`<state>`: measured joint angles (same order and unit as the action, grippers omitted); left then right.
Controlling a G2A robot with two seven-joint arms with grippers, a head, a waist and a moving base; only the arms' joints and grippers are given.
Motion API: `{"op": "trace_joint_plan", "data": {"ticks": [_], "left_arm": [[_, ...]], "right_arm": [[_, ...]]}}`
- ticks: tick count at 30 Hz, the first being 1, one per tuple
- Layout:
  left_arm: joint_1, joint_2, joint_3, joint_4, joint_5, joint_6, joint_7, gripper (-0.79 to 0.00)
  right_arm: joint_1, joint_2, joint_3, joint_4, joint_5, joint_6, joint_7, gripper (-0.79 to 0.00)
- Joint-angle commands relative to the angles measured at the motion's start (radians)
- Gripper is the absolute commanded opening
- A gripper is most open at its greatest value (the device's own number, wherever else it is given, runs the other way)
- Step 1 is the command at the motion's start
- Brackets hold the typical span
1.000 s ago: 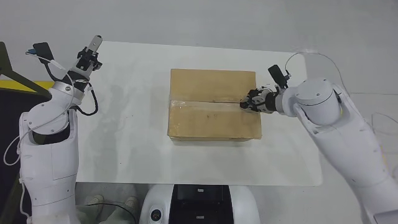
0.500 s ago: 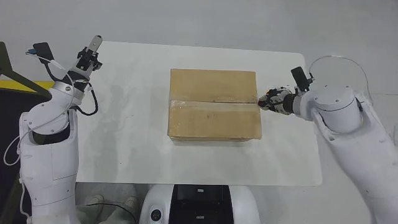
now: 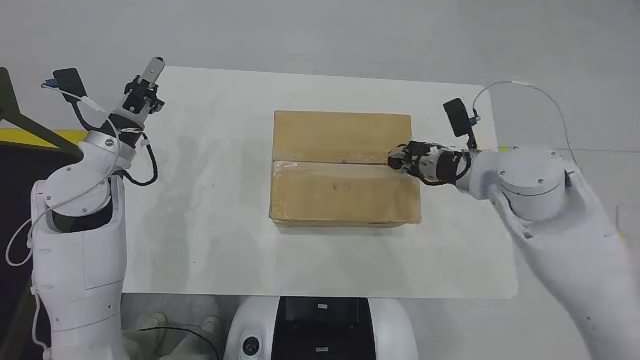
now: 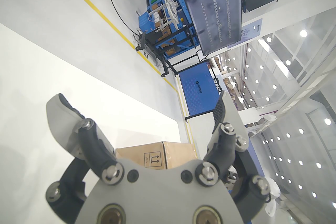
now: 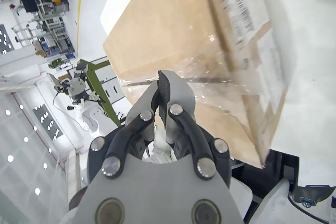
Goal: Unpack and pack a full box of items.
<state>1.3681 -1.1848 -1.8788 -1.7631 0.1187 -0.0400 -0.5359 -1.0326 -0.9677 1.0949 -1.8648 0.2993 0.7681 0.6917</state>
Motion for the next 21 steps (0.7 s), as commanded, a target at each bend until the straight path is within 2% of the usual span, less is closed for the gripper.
{"op": "trace_joint_plan", "data": {"ticks": [1, 9, 21], "left_arm": [[0.0, 0.0, 0.0, 0.0, 0.0, 0.0, 0.0, 0.0], [0.0, 0.0, 0.0, 0.0, 0.0, 0.0, 0.0, 0.0], [0.0, 0.0, 0.0, 0.0, 0.0, 0.0, 0.0, 0.0]], "right_arm": [[0.046, -0.017, -0.066, 0.042, 0.021, -0.039, -0.002, -0.785], [0.203, -0.1, -0.271, 0.183, 0.136, -0.158, -0.021, -0.785], [0.354, -0.225, -0.479, 0.334, 0.227, -0.272, -0.084, -0.785]]}}
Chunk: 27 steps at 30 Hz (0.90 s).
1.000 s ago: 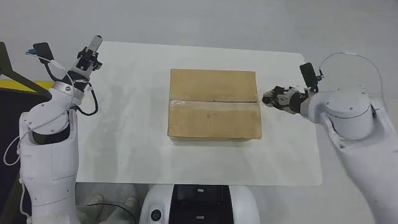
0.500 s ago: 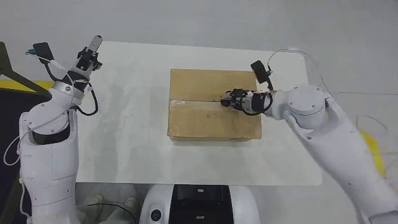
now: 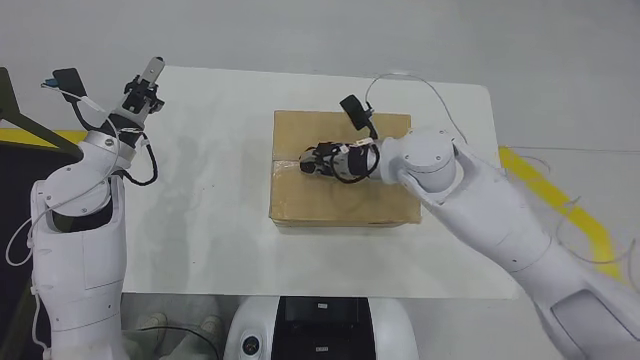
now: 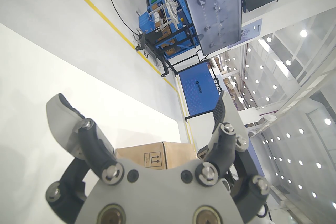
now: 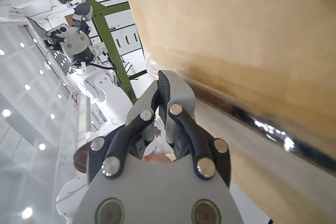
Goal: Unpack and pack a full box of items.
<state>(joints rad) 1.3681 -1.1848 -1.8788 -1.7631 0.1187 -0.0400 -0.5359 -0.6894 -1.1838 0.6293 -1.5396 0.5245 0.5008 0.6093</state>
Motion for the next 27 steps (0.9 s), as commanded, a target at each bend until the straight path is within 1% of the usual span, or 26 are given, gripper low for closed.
{"op": "trace_joint_plan", "data": {"ticks": [1, 6, 16, 21, 27], "left_arm": [[0.0, 0.0, 0.0, 0.0, 0.0, 0.0, 0.0, 0.0], [0.0, 0.0, 0.0, 0.0, 0.0, 0.0, 0.0, 0.0], [0.0, 0.0, 0.0, 0.0, 0.0, 0.0, 0.0, 0.0], [0.0, 0.0, 0.0, 0.0, 0.0, 0.0, 0.0, 0.0], [0.0, 0.0, 0.0, 0.0, 0.0, 0.0, 0.0, 0.0]], "right_arm": [[0.022, -0.019, -0.028, 0.019, 0.003, -0.011, -0.002, -0.785], [0.073, -0.069, -0.086, 0.095, 0.02, -0.044, 0.003, -0.785], [0.156, -0.158, -0.151, 0.262, 0.063, -0.088, 0.048, -0.785], [0.171, -0.188, -0.17, 0.307, 0.057, -0.084, 0.06, -0.785], [0.174, -0.214, -0.174, 0.343, 0.052, -0.084, 0.068, -0.785]]}}
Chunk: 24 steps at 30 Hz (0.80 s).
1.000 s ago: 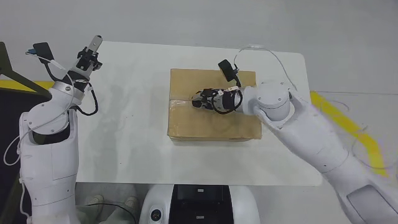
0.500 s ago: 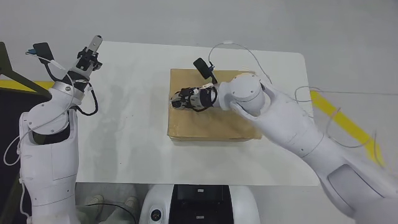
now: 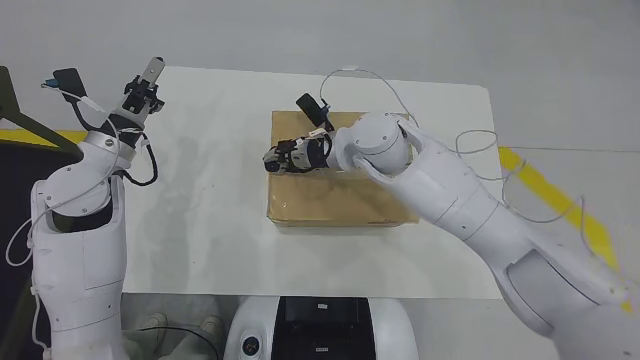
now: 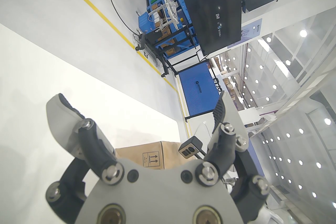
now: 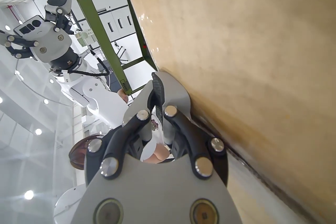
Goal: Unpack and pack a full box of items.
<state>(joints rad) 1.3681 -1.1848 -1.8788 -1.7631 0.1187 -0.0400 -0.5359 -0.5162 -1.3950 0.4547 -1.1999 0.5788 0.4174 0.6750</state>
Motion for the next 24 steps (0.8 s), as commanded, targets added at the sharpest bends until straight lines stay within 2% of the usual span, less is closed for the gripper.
{"op": "trace_joint_plan", "data": {"ticks": [1, 9, 24], "left_arm": [[0.0, 0.0, 0.0, 0.0, 0.0, 0.0, 0.0, 0.0], [0.0, 0.0, 0.0, 0.0, 0.0, 0.0, 0.0, 0.0], [0.0, 0.0, 0.0, 0.0, 0.0, 0.0, 0.0, 0.0]], "right_arm": [[0.002, -0.006, 0.001, 0.006, -0.006, -0.001, 0.003, -0.785], [-0.015, -0.003, 0.046, -0.008, -0.034, 0.003, 0.014, -0.785], [-0.124, 0.064, 0.184, -0.144, -0.137, 0.103, 0.031, -0.785]]}}
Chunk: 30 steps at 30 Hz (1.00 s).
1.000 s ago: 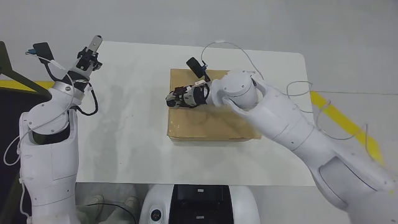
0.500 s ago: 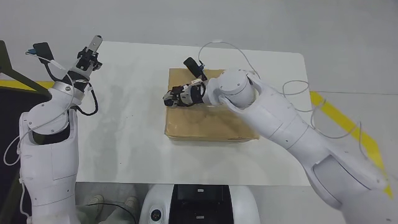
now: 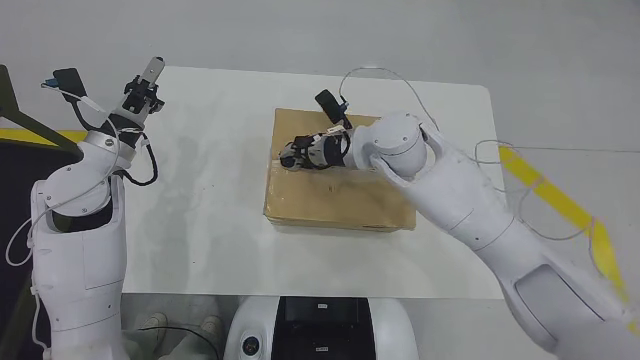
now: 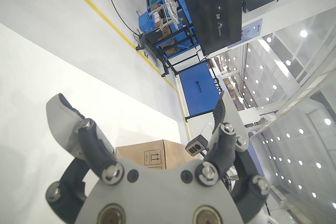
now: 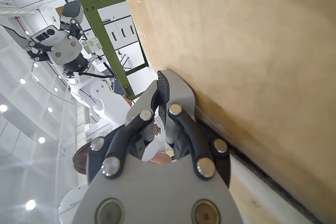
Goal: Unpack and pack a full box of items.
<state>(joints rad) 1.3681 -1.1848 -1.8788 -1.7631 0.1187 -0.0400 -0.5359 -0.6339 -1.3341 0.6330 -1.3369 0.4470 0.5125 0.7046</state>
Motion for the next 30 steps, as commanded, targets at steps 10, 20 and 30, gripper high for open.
{"op": "trace_joint_plan", "data": {"ticks": [10, 20, 30], "left_arm": [[0.0, 0.0, 0.0, 0.0, 0.0, 0.0, 0.0, 0.0], [0.0, 0.0, 0.0, 0.0, 0.0, 0.0, 0.0, 0.0], [0.0, 0.0, 0.0, 0.0, 0.0, 0.0, 0.0, 0.0]], "right_arm": [[-0.072, 0.037, 0.06, -0.095, -0.099, 0.089, 0.0, -0.785], [-0.151, 0.084, 0.128, -0.229, -0.25, 0.156, -0.009, -0.785], [-0.248, 0.134, 0.242, -0.333, -0.32, 0.227, 0.021, -0.785]]}}
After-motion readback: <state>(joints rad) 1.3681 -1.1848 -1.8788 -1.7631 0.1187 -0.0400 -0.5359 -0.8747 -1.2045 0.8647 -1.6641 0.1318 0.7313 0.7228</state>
